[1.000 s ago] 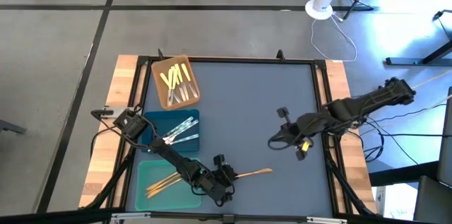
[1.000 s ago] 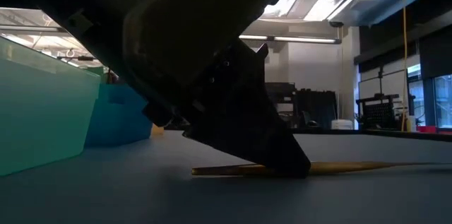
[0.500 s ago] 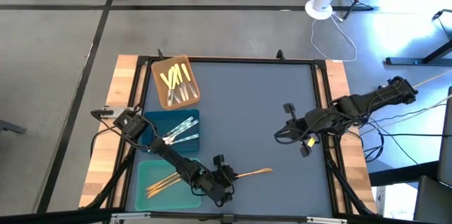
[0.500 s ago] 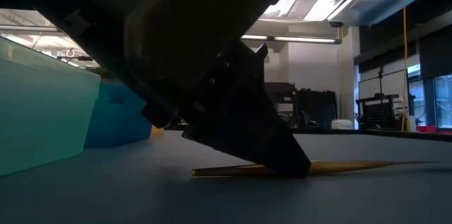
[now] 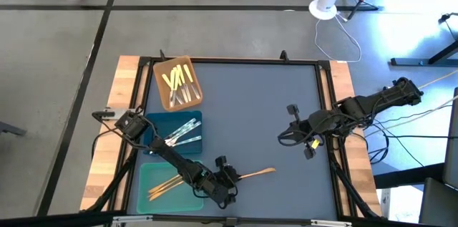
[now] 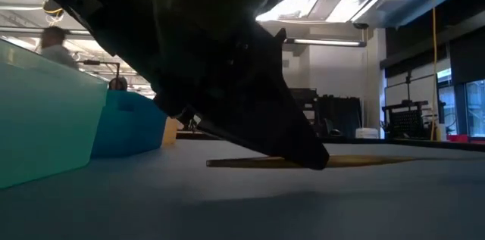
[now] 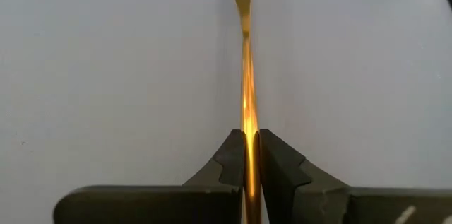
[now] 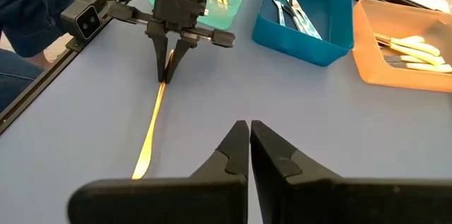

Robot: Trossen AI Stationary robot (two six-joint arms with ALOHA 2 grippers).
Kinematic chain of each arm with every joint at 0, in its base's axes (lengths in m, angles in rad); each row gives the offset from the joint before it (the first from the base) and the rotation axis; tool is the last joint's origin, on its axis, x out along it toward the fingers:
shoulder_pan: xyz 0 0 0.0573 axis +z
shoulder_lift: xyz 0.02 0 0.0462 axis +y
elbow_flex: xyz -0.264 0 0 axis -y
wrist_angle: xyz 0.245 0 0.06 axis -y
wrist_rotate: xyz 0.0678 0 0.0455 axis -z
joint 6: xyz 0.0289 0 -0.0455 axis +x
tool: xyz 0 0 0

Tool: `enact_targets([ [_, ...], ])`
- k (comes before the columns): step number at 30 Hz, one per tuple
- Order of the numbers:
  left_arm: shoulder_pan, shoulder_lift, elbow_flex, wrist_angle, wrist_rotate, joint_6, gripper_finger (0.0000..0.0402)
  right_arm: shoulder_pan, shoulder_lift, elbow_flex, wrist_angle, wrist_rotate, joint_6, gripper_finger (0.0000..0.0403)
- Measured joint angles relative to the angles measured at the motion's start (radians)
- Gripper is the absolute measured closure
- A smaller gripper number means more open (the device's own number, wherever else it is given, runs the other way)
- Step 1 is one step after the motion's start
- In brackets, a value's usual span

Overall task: Sort silverware by color (type)
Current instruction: Put the gold knife into the green bin

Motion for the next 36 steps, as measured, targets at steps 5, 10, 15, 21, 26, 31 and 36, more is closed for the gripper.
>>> enact_targets([
  [5, -0.001, -0.010, 0.000, 0.008, -0.013, -0.001, 0.0379, 0.000, 0.000, 0.000, 0.000, 0.000, 0.000, 0.0398],
  [10, -0.007, -0.034, 0.002, 0.005, -0.022, 0.000, 0.0378, 0.000, 0.000, 0.000, -0.001, 0.000, 0.000, 0.0398],
  [15, -0.013, -0.083, 0.003, -0.035, -0.027, 0.005, 0.0377, 0.000, 0.001, 0.000, -0.001, 0.000, -0.001, 0.0398],
  [21, -0.026, -0.161, 0.003, -0.123, -0.043, 0.007, 0.0380, 0.000, 0.001, 0.000, -0.002, 0.000, -0.001, 0.0398],
  [26, -0.043, -0.231, 0.003, -0.218, -0.052, -0.001, 0.0381, 0.000, 0.001, 0.000, -0.003, 0.000, -0.001, 0.0398],
  [31, -0.067, -0.300, 0.003, -0.291, -0.057, -0.004, 0.0380, 0.000, 0.001, 0.000, -0.003, 0.000, -0.001, 0.0398],
  [36, -0.107, -0.376, 0.003, -0.409, -0.070, -0.064, 0.0379, 0.000, 0.001, 0.000, -0.004, 0.000, -0.001, 0.0398],
])
